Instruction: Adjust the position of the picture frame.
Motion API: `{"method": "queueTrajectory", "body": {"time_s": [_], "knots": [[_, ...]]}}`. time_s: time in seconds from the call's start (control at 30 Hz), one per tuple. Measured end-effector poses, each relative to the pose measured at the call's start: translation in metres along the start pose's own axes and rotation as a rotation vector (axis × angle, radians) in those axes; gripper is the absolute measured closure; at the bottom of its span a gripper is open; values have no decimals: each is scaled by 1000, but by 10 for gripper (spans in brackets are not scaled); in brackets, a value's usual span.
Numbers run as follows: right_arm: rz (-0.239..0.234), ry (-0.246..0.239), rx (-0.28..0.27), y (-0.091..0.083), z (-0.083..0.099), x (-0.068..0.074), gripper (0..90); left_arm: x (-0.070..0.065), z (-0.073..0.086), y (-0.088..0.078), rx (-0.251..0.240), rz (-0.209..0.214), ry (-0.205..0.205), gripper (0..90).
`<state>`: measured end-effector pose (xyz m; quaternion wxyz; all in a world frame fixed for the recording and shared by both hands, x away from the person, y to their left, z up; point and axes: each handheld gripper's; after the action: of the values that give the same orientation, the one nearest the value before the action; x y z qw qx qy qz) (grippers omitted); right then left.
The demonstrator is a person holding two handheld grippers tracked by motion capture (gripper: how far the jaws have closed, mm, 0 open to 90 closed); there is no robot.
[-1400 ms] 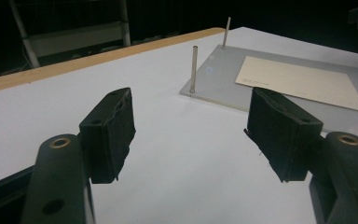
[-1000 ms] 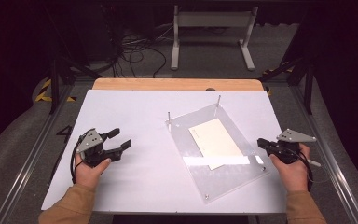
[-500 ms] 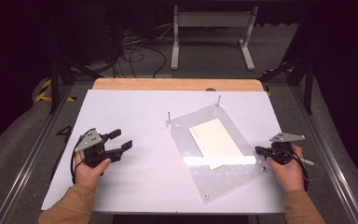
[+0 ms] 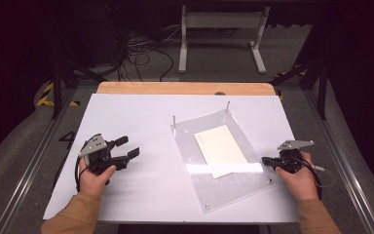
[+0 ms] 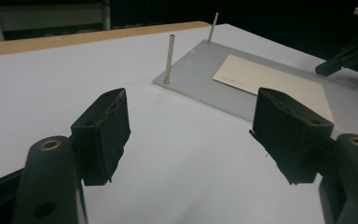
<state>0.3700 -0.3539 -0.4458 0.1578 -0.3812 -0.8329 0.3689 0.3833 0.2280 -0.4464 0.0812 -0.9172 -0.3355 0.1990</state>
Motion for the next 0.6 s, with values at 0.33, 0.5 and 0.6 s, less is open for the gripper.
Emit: {"method": "queueTrajectory", "body": {"time_s": [0.33,0.5,0.6], "knots": [[-102,-73,41,8,-12,31,900,0,1,1,6,-6,9,269],[-152,-102,50,12,-17,45,900,1,1,2,14,-10,2,268],[-181,-127,63,15,-21,55,900,-1,5,7,41,-9,-8,269]]}}
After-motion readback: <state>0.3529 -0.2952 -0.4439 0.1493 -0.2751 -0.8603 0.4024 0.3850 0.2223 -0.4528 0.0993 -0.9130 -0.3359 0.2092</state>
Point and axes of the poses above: each handheld gripper's, and its own axes: y roughly forward along the jaws, z roughly out of its underside, x roughly to its left, and after that the axes turned 8 degrees about -y, right-handed
